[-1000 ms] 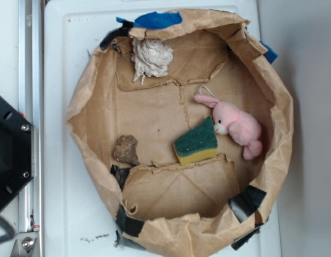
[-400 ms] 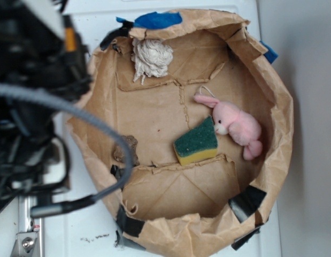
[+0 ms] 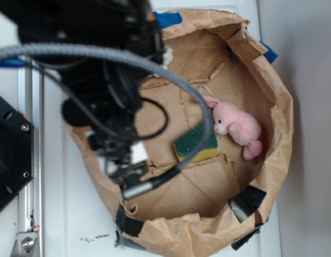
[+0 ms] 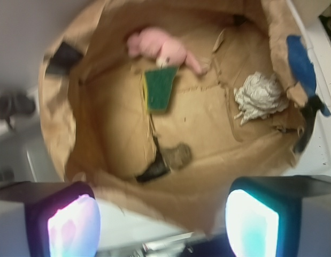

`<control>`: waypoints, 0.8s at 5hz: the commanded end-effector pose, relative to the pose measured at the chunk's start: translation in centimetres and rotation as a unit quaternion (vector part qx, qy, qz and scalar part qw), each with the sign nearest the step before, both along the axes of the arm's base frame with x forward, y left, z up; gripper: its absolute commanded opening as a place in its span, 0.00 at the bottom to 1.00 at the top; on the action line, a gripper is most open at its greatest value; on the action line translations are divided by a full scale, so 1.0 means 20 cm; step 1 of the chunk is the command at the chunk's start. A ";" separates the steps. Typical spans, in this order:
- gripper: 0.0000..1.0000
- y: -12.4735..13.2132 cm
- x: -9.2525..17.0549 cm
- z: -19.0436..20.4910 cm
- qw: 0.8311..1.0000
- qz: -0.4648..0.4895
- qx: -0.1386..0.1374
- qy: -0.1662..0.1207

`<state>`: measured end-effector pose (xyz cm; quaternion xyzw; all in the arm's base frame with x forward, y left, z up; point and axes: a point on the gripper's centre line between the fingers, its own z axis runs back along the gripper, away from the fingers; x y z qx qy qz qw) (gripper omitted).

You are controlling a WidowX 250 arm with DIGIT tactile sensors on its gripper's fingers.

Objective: Grab the white paper.

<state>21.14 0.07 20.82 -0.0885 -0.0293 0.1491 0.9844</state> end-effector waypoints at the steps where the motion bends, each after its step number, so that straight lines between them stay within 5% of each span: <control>1: 1.00 0.00 0.02 0.06 1.000 0.000 0.004 -0.024; 2: 1.00 0.00 0.02 0.06 1.000 0.000 0.004 -0.024; 4: 1.00 -0.01 0.07 0.01 0.973 0.231 0.013 -0.020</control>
